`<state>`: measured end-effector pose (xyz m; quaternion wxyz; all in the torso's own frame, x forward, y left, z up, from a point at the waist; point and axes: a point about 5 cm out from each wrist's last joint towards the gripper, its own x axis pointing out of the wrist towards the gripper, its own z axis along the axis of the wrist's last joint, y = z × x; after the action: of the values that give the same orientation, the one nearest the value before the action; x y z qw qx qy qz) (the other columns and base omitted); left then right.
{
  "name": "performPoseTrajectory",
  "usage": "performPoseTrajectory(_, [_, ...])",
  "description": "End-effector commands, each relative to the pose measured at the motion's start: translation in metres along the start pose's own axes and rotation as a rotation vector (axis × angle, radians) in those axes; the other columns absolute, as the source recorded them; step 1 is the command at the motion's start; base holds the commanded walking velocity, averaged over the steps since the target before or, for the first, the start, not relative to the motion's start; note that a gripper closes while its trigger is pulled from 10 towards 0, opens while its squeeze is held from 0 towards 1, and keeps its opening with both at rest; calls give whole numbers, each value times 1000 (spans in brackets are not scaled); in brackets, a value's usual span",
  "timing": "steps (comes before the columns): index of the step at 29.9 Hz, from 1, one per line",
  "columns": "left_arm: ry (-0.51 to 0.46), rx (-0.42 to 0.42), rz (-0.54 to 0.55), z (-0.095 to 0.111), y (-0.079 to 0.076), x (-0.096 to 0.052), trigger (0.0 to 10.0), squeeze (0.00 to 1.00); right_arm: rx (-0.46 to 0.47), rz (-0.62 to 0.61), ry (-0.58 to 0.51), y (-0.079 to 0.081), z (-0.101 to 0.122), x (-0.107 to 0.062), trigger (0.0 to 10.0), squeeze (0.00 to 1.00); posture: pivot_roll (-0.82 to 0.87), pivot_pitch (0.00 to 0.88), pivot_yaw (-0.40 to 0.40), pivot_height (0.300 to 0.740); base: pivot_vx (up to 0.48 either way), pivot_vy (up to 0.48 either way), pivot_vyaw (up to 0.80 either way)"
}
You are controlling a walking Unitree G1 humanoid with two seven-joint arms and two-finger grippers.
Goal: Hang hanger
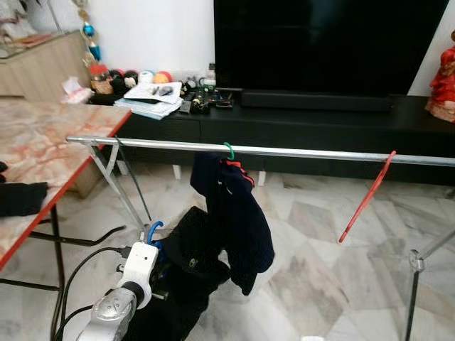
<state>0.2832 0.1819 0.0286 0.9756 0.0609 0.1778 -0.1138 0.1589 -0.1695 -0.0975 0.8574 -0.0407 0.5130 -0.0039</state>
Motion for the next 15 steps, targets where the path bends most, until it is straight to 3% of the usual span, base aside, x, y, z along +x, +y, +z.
performPoseTrajectory(1, [-33, 14, -5, 8, -1, 1, 10000, 0, -4, -4, -4, -2, 1, 0, 10000, 0, 51, 0, 40, 740, 0, -446, 712])
performPoseTrajectory(15, [-32, 10, -9, 10, -3, 2, 10000, 0, 21, -3, 2, -3, -1, 0, 10000, 0, 53, 0, 35, 740, 0, -450, 51])
